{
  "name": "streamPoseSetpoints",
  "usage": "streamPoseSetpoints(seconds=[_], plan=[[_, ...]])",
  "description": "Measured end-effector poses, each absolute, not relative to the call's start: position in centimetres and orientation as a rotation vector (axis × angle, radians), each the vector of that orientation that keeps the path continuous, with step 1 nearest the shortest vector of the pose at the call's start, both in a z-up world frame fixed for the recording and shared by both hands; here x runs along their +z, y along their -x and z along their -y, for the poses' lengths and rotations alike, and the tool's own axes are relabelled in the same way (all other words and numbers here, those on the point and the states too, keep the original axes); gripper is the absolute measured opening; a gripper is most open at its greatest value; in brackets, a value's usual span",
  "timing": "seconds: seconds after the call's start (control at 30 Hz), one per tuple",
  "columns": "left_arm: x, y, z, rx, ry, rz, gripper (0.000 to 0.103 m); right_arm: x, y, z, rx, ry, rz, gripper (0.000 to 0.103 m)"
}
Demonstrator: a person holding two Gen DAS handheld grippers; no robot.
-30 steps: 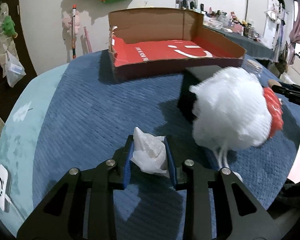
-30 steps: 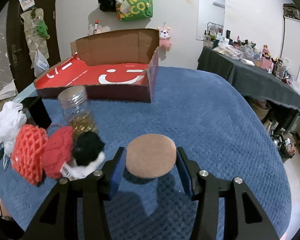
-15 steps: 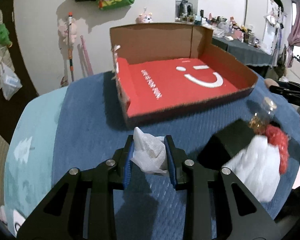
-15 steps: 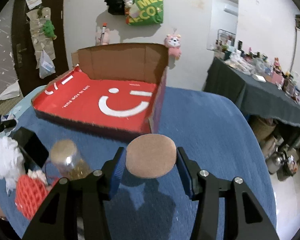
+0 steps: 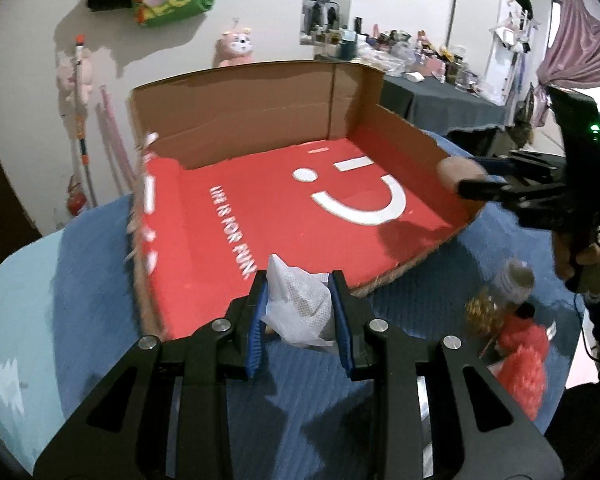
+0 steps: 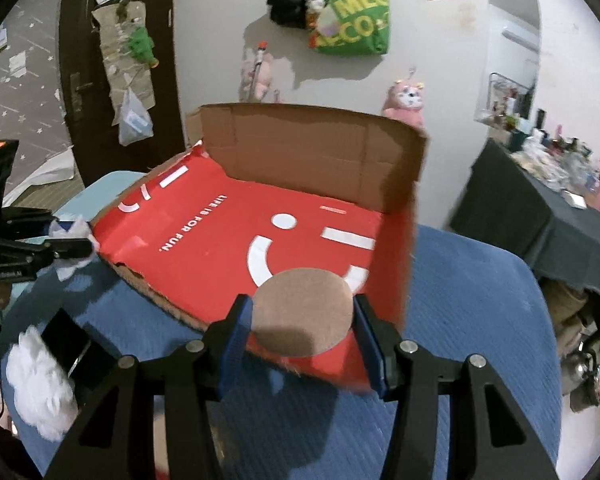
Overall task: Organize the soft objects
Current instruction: 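Carry tissue and tan puff into the red box with both tools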
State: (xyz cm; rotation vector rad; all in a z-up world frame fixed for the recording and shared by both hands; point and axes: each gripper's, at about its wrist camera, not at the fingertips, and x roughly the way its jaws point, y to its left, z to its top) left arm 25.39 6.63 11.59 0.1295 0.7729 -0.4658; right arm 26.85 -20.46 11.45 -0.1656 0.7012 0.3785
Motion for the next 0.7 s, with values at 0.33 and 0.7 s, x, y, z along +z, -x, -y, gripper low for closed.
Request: streamPoseSetpoints(seconds=[0.33,0.7], plan=[[10.0,-32.8,-1.8,-0.526,-0.168,-0.881,0.028,8.8,-35.1,16.2,0.417,0.218,-0.879,0.054],[6.6,-40.0,0.5,-0.480,-0.175,-1.011,0.028,5.9,-41.4,14.9,0.349,0.216,-1.044,0.054]])
